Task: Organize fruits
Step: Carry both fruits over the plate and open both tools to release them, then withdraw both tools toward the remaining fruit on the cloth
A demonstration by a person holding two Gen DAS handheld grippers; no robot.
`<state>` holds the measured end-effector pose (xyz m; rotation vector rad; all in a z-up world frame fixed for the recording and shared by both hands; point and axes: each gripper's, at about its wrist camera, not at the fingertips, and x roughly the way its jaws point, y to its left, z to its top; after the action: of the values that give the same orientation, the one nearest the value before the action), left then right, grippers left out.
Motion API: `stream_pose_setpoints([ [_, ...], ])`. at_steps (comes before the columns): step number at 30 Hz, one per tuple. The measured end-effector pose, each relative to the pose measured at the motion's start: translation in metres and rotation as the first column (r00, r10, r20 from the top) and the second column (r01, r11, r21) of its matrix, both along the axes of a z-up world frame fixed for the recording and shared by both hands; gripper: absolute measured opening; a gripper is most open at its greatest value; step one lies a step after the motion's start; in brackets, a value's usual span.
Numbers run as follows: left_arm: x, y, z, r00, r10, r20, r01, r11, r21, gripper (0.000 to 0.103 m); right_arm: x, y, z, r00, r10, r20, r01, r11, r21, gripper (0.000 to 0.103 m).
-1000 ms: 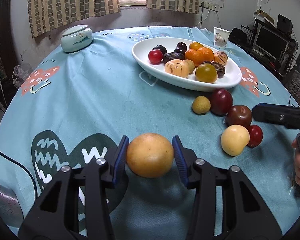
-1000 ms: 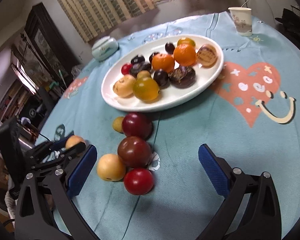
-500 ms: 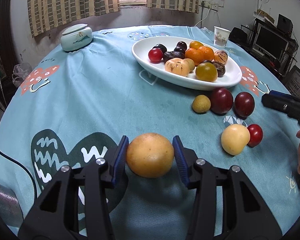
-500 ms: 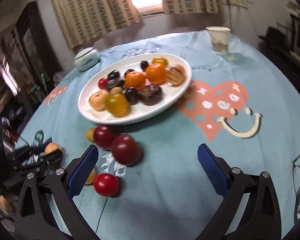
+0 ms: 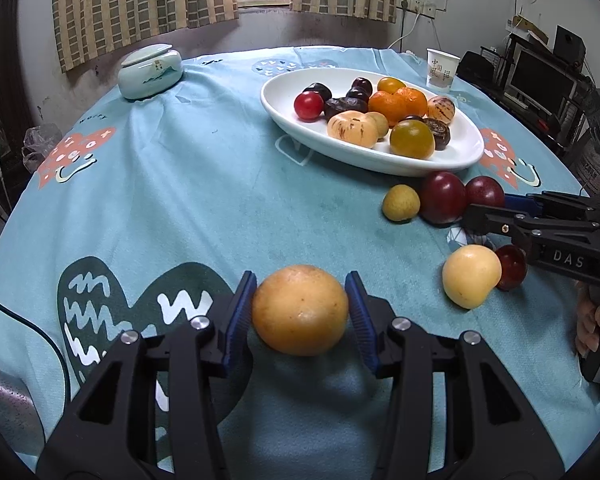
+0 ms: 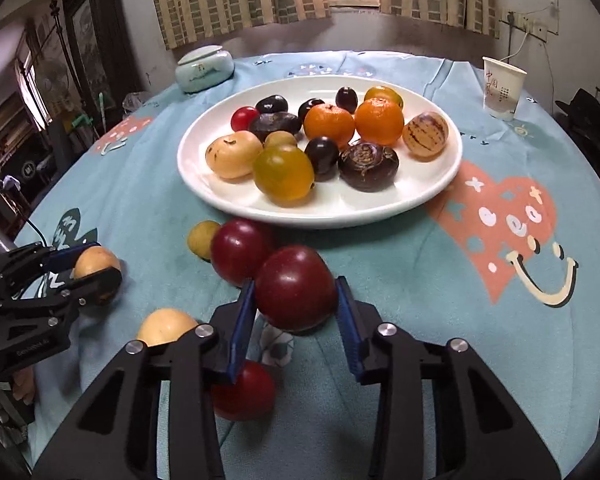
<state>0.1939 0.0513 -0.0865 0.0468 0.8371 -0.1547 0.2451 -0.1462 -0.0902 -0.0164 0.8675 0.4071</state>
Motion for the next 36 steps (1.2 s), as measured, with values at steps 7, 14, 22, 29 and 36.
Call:
stream_pose_setpoints([
  [7,0.017,-0.009,0.034,0.997,-0.023,0.068,0.026,0.999,-0.037,0.046,-0.007,-0.028,0.053,0.992,-0.060,0.106,0.045,0.989,0.142,0.039],
  [14,0.090,-0.039,0.075,0.989,-0.013,0.149,0.021,0.998,-0.054,0.046,0.042,-0.024,0.086,0.983,-0.090,0.162,0.071,0.990,0.120,0.039],
  [22,0.150,-0.040,0.042,0.997,0.025,0.074,-0.019,0.997,-0.077,0.046,0.096,-0.011,0.041,0.993,-0.087,0.085,0.082,0.995,0.059,0.039],
  [29,0.156,-0.036,0.033,0.997,0.034,0.069,-0.029,0.997,-0.078,0.065,0.106,-0.009,0.025,0.996,-0.077,0.033,0.076,0.996,0.039,0.042],
  [36,0.139,-0.035,0.043,0.994,0.044,0.101,-0.037,0.997,-0.067,0.078,0.079,-0.015,0.052,0.967,-0.128,0.221,0.127,0.992,0.018,0.095],
])
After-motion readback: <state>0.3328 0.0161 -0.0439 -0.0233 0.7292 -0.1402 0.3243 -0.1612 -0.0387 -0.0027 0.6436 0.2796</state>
